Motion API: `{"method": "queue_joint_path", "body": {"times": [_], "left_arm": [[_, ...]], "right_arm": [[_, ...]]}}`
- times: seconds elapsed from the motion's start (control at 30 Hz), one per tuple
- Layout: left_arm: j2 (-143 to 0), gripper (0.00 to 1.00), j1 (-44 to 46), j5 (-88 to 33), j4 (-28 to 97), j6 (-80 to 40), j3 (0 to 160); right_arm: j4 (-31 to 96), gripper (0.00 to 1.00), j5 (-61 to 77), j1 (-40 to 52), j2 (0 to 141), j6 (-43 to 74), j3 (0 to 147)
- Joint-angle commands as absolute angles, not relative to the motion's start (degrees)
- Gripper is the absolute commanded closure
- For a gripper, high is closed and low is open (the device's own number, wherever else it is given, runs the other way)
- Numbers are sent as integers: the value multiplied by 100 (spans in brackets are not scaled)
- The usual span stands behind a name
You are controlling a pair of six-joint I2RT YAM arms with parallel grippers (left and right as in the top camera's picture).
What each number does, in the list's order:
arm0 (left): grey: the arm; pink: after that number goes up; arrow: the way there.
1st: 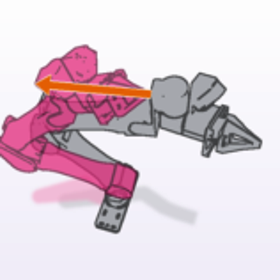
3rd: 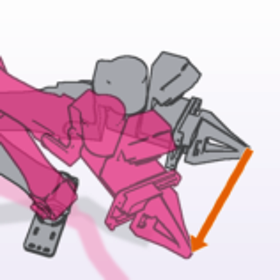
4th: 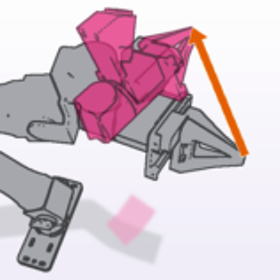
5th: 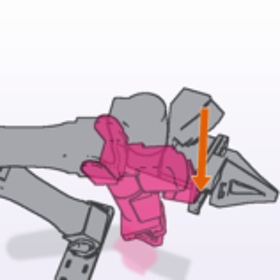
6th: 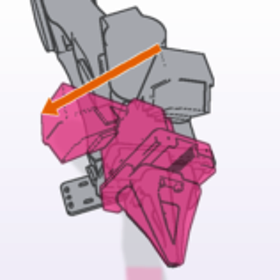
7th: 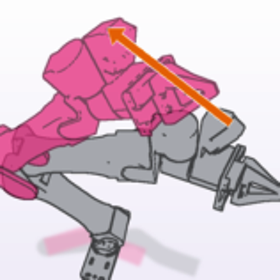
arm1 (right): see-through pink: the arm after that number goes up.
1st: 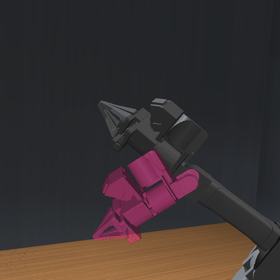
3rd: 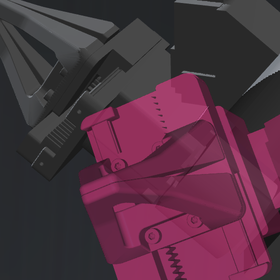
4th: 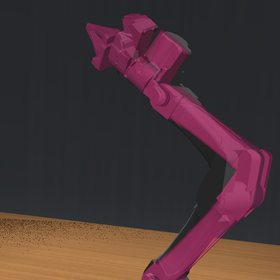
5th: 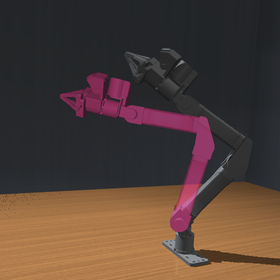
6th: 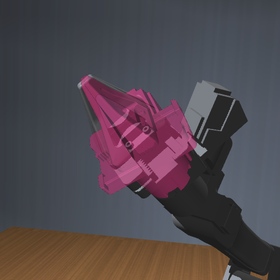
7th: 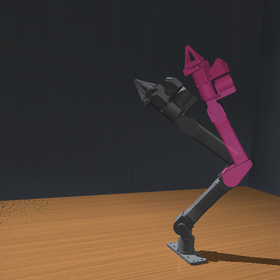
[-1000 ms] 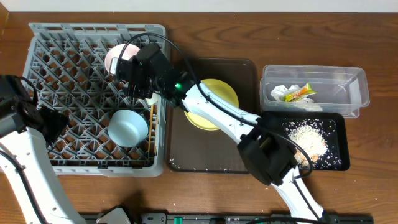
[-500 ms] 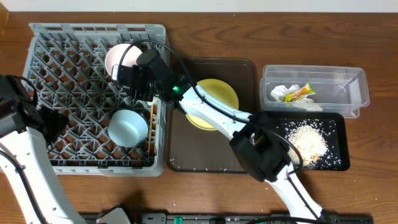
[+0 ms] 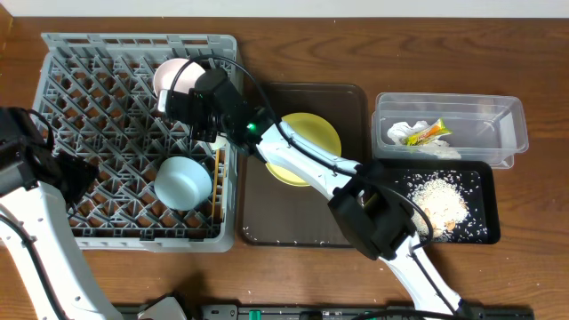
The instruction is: Sort waste into correct bins and load items into the dishwasher
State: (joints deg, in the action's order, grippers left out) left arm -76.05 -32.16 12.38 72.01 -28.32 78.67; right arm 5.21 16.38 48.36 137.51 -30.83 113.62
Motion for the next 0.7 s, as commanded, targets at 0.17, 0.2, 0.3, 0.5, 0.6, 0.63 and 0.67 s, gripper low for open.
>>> {"method": "queue_joint_path", "body": {"times": [0.17, 0.2, 0.3, 0.5, 0.6, 0.63, 0.67], "left_arm": [[-7588, 0, -3240, 1306, 7223, -2840, 7900], [-7588, 0, -3240, 1306, 7223, -2840, 7898], [-7585, 0, -3240, 1306, 7223, -2840, 7900], [-7588, 0, -3240, 1306, 7223, -2840, 7898], [-7588, 0, -3240, 1306, 7223, -2838, 7900], [-7588, 0, -3240, 1306, 7223, -2840, 7900], [-7588, 0, -3240, 1306, 7223, -2840, 7900]], "right_arm": [[480, 99, 1680, 4895, 13594, -3092, 11369], [497, 99, 1680, 4901, 13594, -3092, 11369], [659, 99, 1680, 4912, 13596, -3089, 11369], [1039, 83, 1675, 4919, 13598, -3092, 11367], [1105, 82, 1673, 4919, 13598, -3092, 11367], [1098, 72, 1649, 4919, 13598, -3092, 11367], [1087, 69, 1629, 4917, 13598, -3092, 11367]]}}
